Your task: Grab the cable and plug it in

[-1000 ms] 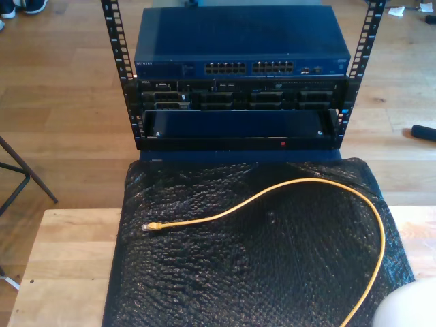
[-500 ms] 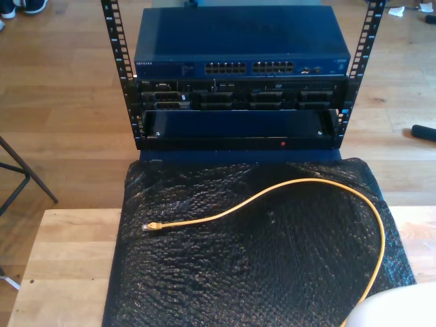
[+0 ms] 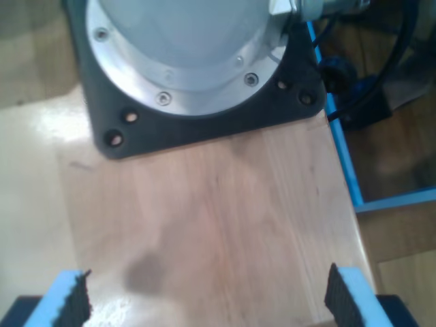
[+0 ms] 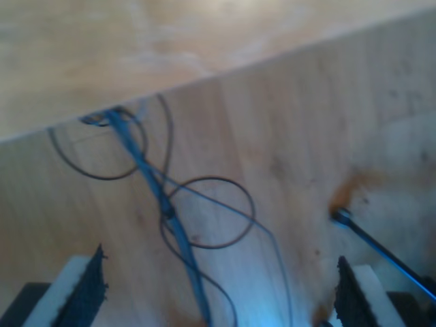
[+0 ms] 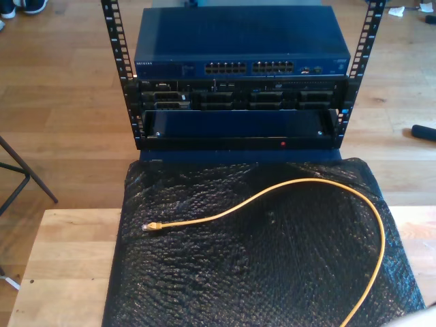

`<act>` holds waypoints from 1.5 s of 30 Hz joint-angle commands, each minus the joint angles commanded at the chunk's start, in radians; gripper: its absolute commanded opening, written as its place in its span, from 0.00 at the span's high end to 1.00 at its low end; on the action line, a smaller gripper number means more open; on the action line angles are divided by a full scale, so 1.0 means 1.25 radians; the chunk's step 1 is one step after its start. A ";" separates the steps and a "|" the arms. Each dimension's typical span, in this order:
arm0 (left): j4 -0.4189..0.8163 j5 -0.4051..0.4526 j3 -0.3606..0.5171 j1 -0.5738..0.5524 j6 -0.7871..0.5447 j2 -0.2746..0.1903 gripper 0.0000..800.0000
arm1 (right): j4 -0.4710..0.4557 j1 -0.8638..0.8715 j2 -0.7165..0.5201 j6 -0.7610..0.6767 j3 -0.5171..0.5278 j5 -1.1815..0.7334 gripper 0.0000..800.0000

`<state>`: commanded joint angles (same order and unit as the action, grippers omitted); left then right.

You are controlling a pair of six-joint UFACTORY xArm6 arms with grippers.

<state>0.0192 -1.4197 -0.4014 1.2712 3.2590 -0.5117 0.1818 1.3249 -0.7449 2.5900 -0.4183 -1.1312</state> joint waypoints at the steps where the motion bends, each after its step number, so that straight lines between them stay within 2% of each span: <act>1: -0.010 -0.005 -0.005 -0.017 0.022 0.000 0.00 | 0.000 -0.022 0.016 -0.028 -0.018 -0.004 0.01; 8: -0.083 -0.048 -0.044 -0.166 0.168 0.001 0.00 | 0.007 -0.151 0.118 -0.226 -0.129 -0.011 0.01; 12: -0.097 -0.103 -0.077 -0.258 0.259 0.000 0.00 | 0.010 -0.194 0.151 -0.282 -0.167 -0.012 0.01; 15: -0.133 -0.137 -0.106 -0.304 0.325 -0.001 0.00 | 0.045 -0.228 0.190 -0.308 -0.215 -0.025 0.01; 20: -0.228 -0.145 -0.122 -0.334 0.404 -0.001 0.00 | 0.135 -0.254 0.273 -0.323 -0.323 -0.146 0.01; 26: -0.260 -0.137 -0.124 -0.385 0.535 -0.002 0.00 | 0.222 -0.257 0.314 -0.339 -0.421 -0.269 0.01; 32: -0.271 -0.135 -0.124 -0.447 0.652 -0.004 0.00 | 0.302 -0.276 0.340 -0.367 -0.469 -0.361 0.01; 37: -0.341 -0.135 -0.124 -0.454 0.712 -0.004 0.00 | 0.318 -0.303 0.358 -0.378 -0.485 -0.377 0.01; 41: -0.357 -0.134 -0.123 -0.454 0.752 -0.001 0.00 | 0.323 -0.318 0.360 -0.379 -0.489 -0.377 0.01; 45: -0.388 -0.133 -0.122 -0.454 0.773 -0.002 0.00 | 0.362 -0.336 0.358 -0.384 -0.490 -0.377 0.01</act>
<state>-0.4657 -1.5854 -0.5533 0.7035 4.2256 -0.5148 0.6345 0.9045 -0.2969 2.1097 -1.0305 -1.6023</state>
